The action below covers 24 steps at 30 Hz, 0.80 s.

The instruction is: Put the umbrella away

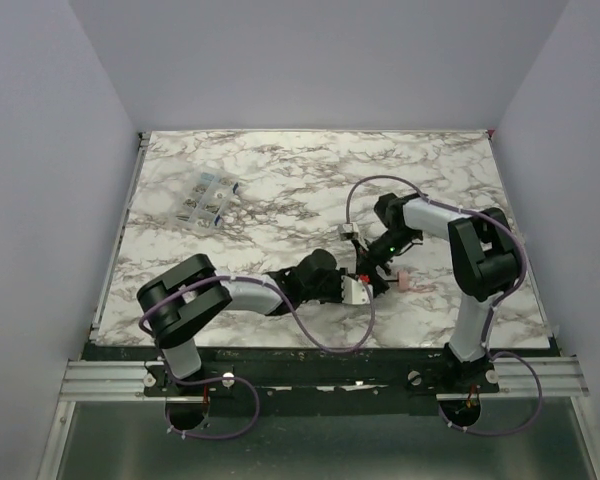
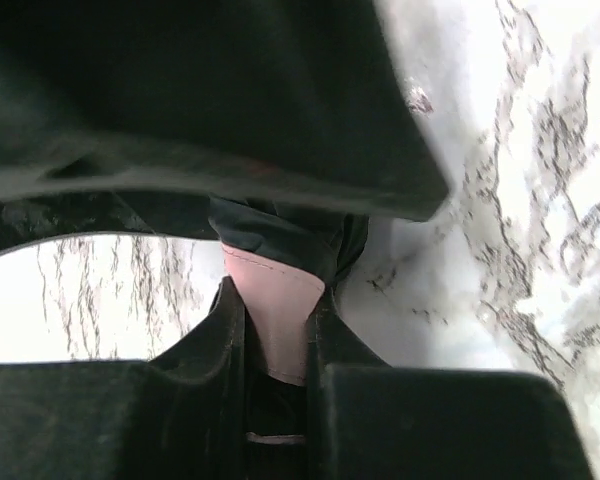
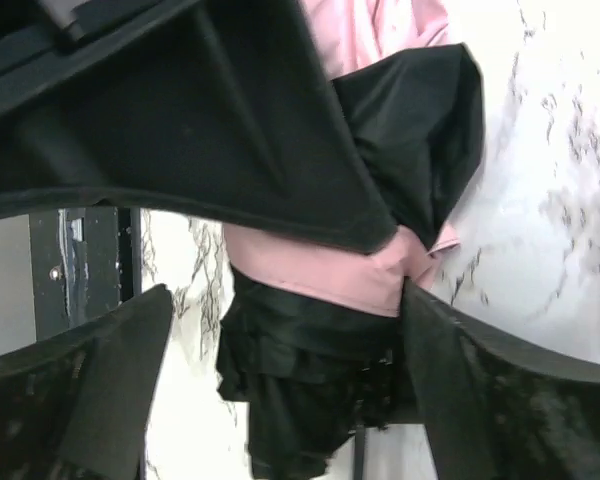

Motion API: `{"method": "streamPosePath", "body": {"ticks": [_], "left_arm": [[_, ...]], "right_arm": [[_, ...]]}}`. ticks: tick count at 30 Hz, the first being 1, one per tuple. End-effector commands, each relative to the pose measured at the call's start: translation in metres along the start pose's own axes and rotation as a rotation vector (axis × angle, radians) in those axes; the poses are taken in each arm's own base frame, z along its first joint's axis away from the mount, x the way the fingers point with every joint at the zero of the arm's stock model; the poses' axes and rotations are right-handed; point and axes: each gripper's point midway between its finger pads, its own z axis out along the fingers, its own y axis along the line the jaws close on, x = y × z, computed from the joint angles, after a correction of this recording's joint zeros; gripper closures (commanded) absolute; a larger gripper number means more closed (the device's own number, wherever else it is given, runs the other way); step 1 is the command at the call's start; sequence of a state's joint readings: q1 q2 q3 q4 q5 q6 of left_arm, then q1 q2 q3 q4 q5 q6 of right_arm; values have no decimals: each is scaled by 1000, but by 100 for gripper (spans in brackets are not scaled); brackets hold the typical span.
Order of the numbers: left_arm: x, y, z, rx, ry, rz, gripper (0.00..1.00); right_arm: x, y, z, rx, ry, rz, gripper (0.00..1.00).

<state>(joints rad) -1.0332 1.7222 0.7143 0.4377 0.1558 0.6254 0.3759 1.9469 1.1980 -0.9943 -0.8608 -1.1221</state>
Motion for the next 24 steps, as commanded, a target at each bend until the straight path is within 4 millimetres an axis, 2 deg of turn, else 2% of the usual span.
{"method": "streamPosePath", "body": {"ticks": [1,5,7,8,10,12,13,15,18,24], "left_arm": [[74,-72,-13,341,217,-323,100],[77,-81,-14,499,216,-559,100],[79,-77,-10,538,244,-662,100],[82,-78,-9,557,265,-705,100],[89,-81,-6,597,319,-796,100],[92,-85,-4,635,359,-869,100],[92,-86,-3,654,369,-895,100],[94,-89,-3,685,385,-939,100],[97,-90,-3,714,403,-1003,100],[98,-90,-1,760,420,-1073,100]], "right_arm": [[19,-14,-29,92,-8,40,0],[-25,-30,-105,317,-256,-98,0],[-39,-24,-132,427,-343,-242,0],[-43,-16,-137,473,-354,-324,0],[-42,2,-133,504,-356,-443,0],[-34,23,-116,466,-284,-625,0],[-29,26,-109,464,-240,-664,1],[-26,23,-103,516,-209,-695,3],[-28,8,-104,660,-153,-772,1],[-9,-15,-75,660,-28,-783,1]]}}
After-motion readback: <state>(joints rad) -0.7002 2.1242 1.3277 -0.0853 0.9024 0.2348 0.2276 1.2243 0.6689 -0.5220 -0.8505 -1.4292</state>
